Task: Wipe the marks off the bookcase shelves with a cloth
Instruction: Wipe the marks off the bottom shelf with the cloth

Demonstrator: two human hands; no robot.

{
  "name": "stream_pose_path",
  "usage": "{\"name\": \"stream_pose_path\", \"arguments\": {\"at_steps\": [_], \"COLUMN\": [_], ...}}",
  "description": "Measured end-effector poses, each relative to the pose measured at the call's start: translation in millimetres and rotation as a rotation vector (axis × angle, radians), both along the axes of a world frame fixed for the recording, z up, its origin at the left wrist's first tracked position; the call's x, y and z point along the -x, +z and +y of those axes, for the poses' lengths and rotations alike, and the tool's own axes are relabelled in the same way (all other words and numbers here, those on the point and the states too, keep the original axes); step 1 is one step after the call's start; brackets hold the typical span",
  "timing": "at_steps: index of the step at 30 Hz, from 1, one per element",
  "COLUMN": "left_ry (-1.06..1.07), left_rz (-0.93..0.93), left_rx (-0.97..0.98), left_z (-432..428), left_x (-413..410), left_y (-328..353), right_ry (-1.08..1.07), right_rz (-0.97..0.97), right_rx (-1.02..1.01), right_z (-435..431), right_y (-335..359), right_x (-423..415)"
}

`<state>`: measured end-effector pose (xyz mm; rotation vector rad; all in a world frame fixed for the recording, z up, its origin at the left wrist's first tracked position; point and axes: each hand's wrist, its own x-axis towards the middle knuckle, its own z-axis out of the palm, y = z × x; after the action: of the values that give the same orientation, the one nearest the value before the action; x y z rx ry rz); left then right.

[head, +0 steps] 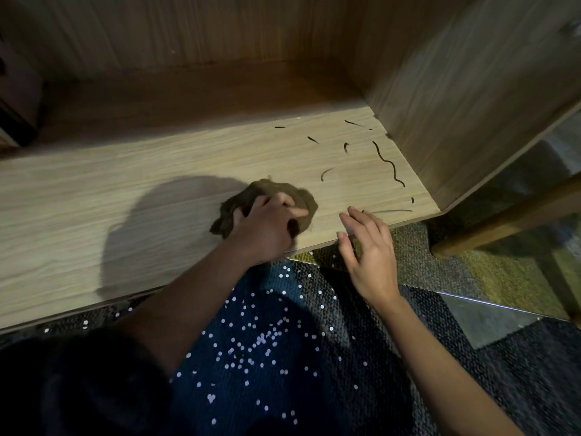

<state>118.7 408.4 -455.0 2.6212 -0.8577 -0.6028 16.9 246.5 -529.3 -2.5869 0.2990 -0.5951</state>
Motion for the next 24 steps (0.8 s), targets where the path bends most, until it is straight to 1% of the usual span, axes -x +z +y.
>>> {"name": "stream_pose_path", "arguments": {"at_steps": [2,5,9,10,12,15,17,19,22,24], "left_ry": [-0.044,0.017,0.169,0.175,0.105,0.013,0.040,0.111,0.237,0.185], "left_rz": [-0.031,-0.054,0.003,0.022,0.039,0.041,-0.015,-0.068,-0.041,-0.026], "left_rx": [-0.035,-0.087,-0.023,0.008,0.042,0.038,0.009,-0.031,-0.001,0.036], "left_z": [25.7,42.8,-5.1,-19.8,-37.9,-26.1,-1.3,15.2,3.4,-13.6], "left_x": [8.3,7.1,-16.2,-15.5,-2.4,13.1,-0.4,-21.9,-27.3,-5.7], "left_y": [-0.6,1.0,2.2,2.1,1.7,-2.6,-5.9,-6.3,-4.3,-1.6], "right_ry": [0.008,0.011,0.005,0.006,0.012,0.015,0.013,0.012,0.005,0.004], "right_rz": [-0.009,-0.022,-0.004,0.001,0.008,0.012,0.009,0.007,-0.003,-0.008], "right_rx": [-0.010,-0.021,-0.022,-0.021,-0.029,-0.046,-0.060,-0.082,-0.100,-0.106], "right_z": [0.4,0.6,1.7,1.4,0.3,-1.5,-0.5,1.2,2.4,2.4], "right_y": [-0.3,0.1,1.3,1.7,2.5,3.1,3.0,2.3,0.9,1.1], "right_x": [0.5,1.1,0.7,1.3,1.7,2.5,2.4,1.7,2.1,2.2]}}
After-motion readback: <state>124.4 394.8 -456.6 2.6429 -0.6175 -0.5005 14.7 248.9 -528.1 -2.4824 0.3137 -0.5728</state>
